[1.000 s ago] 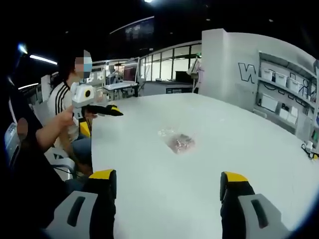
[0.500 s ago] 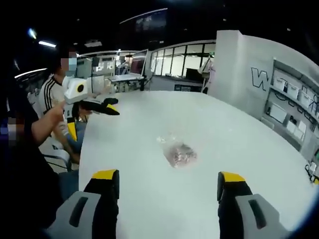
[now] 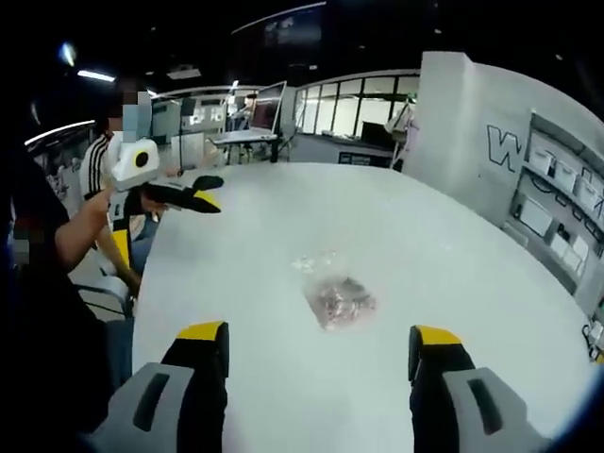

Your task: Open the resealable bag by pulling the two sides of the seal apart until the entire bag opening is separated and visibly accessible.

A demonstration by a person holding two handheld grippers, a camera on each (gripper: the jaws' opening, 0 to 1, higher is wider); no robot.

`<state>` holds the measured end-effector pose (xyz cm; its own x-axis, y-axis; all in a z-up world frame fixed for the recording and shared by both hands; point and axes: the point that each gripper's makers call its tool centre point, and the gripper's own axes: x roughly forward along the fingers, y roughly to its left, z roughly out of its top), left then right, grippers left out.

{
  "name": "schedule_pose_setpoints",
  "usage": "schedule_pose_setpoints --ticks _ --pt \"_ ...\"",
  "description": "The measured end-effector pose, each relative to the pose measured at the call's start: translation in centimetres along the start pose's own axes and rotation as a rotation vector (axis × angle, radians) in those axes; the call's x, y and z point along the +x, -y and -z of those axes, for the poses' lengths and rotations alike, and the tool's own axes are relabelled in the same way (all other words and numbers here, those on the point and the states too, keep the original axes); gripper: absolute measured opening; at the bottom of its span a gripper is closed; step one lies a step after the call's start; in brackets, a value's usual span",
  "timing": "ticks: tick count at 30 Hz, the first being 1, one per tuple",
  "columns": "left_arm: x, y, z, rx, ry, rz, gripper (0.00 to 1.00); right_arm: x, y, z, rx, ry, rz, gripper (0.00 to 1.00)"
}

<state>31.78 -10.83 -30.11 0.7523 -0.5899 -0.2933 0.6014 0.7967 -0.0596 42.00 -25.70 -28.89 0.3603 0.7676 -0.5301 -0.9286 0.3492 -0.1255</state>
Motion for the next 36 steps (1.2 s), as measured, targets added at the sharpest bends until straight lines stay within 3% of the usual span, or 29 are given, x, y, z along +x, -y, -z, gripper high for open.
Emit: schedule_pose_setpoints --ticks 11,36 --pt "0.2 -0.2 0.3 -0.008 -0.005 0.0 0.99 1.9 0.7 0.3 -0.011 -0.03 -0.018 0.77" --pt "0.5 -0.4 0.4 -0.017 -0.007 0.002 0.99 3.9 1.2 0.1 -0.027 -0.047 -0.037 0.73"
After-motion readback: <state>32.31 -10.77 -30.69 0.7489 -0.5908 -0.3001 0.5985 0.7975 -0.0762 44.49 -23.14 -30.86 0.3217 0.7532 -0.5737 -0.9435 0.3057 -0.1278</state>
